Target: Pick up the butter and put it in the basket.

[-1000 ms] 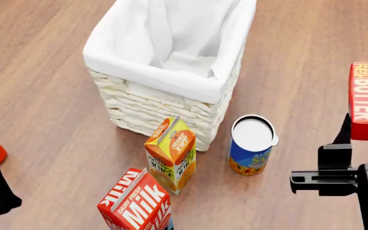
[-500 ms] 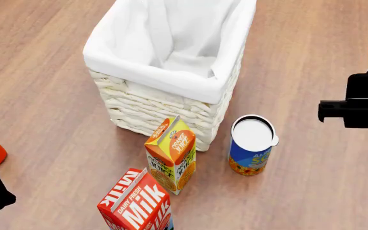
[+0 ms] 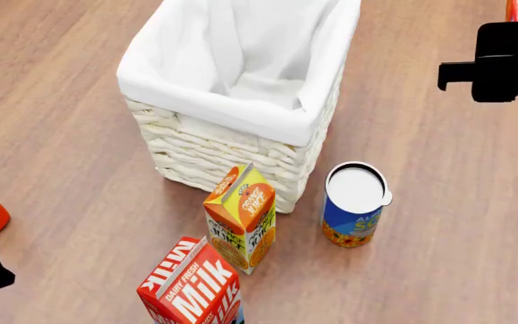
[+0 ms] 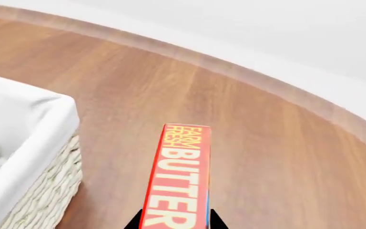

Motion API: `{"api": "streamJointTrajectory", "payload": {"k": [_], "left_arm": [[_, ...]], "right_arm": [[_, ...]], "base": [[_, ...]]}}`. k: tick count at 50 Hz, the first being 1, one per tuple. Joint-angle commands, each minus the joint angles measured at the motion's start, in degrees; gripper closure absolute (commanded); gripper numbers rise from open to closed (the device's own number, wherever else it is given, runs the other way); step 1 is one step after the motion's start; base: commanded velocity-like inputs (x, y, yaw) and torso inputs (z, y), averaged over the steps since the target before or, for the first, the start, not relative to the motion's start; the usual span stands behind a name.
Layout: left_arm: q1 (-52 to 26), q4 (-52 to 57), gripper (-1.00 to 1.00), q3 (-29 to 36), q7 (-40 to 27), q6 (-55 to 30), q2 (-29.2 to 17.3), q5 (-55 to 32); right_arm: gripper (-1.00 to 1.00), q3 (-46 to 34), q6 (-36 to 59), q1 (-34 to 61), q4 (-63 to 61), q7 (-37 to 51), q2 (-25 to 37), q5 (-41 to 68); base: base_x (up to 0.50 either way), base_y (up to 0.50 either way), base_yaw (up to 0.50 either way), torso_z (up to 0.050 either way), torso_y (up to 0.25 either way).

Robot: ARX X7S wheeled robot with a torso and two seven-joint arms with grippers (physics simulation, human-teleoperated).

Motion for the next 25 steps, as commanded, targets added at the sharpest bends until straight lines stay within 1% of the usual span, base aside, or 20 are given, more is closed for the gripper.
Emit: {"api": "streamJointTrajectory", "payload": {"k": [1,9,13,20,25], "left_arm": [[0.89,0.7,-1.0,-1.28,1.62,-0.15,0.92,0.31],[0.87,1.12,-1.0,-1.55,1.11,-0.33,0.75,-0.21],[0.79,1.38,-1.0,-1.64,0.77,-0.45,0.73,-0.44],[0.92,1.2,-1.0,-1.44,0.68,-0.35,0.73,-0.41],[1.04,1.87,-1.0,-1.79,0.18,-0.68,0.48,-1.05]], "right_arm": [[1.0,-3.7,-0.05,10.21,9.9,-6.1,-6.08,-6.6],[1.0,-8.25,-2.29,16.06,17.82,-11.82,-10.52,-8.82],[1.0,-11.09,-4.96,19.17,23.63,-15.3,-13.2,-11.03],[1.0,-12.67,-9.01,21.84,31.32,-18.91,-16.37,-12.88],[1.0,-15.38,-12.49,24.43,38.66,-24.26,-19.8,-14.7]], "base": [[0.0,0.0,0.0,0.01,0.0],[0.0,0.0,0.0,0.0,0.003],[0.0,0.0,0.0,0.0,0.0],[0.0,0.0,0.0,0.0,0.001],[0.0,0.0,0.0,0.002,0.002]]}}
